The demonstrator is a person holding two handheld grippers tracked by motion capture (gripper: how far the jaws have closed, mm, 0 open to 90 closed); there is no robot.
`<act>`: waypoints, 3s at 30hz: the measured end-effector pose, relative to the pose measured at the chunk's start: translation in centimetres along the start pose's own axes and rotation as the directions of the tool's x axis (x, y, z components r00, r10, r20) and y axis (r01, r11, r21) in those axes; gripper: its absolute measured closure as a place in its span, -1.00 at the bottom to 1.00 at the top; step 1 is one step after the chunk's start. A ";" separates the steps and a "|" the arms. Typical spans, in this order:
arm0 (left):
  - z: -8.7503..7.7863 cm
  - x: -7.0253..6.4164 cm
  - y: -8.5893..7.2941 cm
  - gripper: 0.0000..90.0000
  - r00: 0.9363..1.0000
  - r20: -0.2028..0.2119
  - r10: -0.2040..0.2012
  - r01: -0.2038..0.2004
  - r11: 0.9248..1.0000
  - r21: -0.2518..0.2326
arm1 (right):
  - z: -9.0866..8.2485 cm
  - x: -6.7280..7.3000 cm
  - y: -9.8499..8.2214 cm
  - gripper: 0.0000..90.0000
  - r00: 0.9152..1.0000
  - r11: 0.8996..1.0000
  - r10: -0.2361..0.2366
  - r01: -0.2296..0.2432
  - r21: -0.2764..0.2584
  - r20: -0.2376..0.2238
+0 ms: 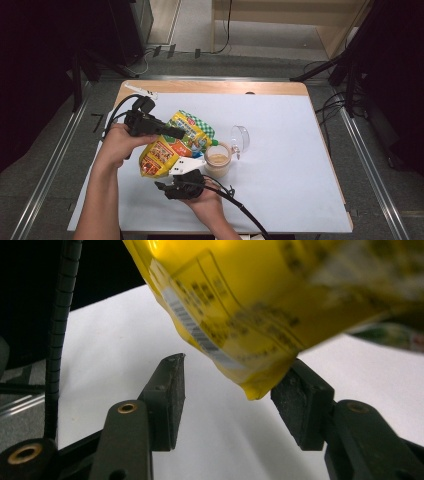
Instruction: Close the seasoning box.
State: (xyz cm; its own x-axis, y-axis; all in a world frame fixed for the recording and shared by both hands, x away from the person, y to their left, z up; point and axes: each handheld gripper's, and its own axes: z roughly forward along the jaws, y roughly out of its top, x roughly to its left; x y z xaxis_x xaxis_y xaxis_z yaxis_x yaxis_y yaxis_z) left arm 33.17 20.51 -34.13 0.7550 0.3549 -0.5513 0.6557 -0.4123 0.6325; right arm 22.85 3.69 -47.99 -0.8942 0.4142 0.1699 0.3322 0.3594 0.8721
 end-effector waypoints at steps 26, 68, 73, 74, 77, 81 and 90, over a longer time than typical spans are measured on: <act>-2.9 1.3 -0.3 0.99 0.998 -0.056 -0.029 0.018 0.982 -0.189 | -2.9 -1.2 0.2 0.14 0.999 0.999 0.035 -0.035 -0.024 -0.016; 2.6 7.1 -1.0 0.99 0.968 -0.235 -0.089 0.017 0.956 -0.292 | -9.7 -3.6 -2.8 0.12 0.992 0.998 -0.006 0.013 0.060 -0.129; 2.2 6.7 -1.3 0.97 0.959 -0.269 -0.085 0.012 0.965 -0.263 | -10.5 -4.4 -3.3 0.12 0.993 0.998 0.000 0.007 0.059 -0.117; 2.1 6.6 -1.3 0.97 0.957 -0.276 -0.088 0.015 0.966 -0.257 | -10.7 -4.6 -3.4 0.12 0.994 0.998 0.002 0.004 0.056 -0.111; 1.6 6.6 -1.5 0.96 0.956 -0.273 -0.108 0.037 0.967 -0.251 | -11.1 -5.2 -3.5 0.12 0.995 0.999 0.014 -0.009 0.044 -0.096; 1.3 6.6 -1.9 0.94 0.958 -0.259 -0.120 0.052 0.966 -0.253 | -11.7 -5.9 -3.6 0.13 0.997 0.999 0.034 -0.032 0.038 -0.074; 0.4 6.4 -2.7 0.86 0.957 -0.252 -0.146 0.082 0.966 -0.246 | -12.1 -6.1 -3.7 0.13 0.998 0.998 0.035 -0.032 0.045 -0.054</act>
State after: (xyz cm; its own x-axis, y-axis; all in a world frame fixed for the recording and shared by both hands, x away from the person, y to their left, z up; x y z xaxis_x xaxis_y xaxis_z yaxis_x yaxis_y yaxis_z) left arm 36.27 23.56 -39.56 0.6272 0.6114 -0.4825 0.6961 -0.1622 0.6994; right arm 23.45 -10.32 -46.71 -0.8970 0.3806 0.2247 0.3741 0.3834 0.8444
